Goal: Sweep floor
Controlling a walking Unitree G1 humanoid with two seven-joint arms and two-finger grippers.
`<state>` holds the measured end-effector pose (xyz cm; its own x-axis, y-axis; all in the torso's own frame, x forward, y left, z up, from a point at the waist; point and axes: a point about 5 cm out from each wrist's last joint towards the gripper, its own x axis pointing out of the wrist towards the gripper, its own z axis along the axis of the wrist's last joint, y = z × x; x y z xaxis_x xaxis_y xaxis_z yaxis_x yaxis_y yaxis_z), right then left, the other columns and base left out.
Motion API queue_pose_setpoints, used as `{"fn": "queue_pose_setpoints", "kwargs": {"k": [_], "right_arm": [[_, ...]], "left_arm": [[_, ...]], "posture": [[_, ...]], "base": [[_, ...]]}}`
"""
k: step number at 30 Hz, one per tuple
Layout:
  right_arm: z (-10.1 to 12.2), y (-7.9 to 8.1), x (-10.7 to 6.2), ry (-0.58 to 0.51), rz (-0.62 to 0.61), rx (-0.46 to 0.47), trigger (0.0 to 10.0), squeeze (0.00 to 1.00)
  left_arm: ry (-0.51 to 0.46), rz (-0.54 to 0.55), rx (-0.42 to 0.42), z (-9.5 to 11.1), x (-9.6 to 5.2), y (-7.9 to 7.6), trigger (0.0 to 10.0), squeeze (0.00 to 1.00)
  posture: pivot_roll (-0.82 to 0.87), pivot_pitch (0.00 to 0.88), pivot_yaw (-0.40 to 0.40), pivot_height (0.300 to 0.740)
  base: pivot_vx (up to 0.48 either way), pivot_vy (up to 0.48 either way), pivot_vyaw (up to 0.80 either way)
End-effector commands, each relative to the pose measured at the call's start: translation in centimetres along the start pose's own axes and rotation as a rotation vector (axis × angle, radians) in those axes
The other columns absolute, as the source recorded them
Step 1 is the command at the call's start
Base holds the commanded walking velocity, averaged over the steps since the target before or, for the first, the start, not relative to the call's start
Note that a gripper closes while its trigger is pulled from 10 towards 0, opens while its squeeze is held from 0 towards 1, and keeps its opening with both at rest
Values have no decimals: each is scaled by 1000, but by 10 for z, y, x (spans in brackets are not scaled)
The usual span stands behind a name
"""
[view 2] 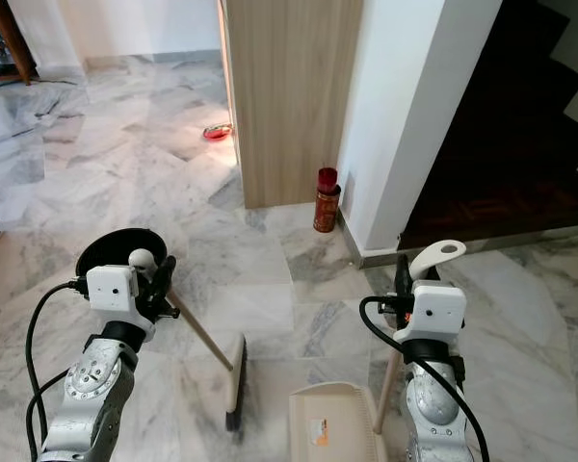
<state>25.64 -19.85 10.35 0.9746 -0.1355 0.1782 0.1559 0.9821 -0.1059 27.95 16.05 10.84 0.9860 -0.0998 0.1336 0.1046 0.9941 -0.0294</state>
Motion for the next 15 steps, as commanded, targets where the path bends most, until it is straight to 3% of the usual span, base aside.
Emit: {"fn": "queue_pose_setpoints", "kwargs": {"k": [1, 8, 13, 15], "right_arm": [[8, 1, 4, -35, -8, 5, 10000, 0], [6, 2, 1, -31, -17, 11, 10000, 0], [7, 4, 2, -32, -20, 15, 10000, 0], [9, 3, 4, -42, -19, 16, 10000, 0]], "left_arm": [[-53, -25, 4, 13, 4, -3, 10000, 0], [-50, -19, 50, 14, 4, 0, 10000, 0], [-47, -25, 86, 16, 8, 1, 10000, 0], [-50, -19, 69, 16, 10, 0, 10000, 0]], "posture": [[46, 0, 13, 740], [48, 0, 30, 740], [42, 0, 35, 740], [36, 0, 33, 740]], "base": [[0, 0, -800], [0, 0, -800], [0, -305, -800], [0, 0, -800]]}}
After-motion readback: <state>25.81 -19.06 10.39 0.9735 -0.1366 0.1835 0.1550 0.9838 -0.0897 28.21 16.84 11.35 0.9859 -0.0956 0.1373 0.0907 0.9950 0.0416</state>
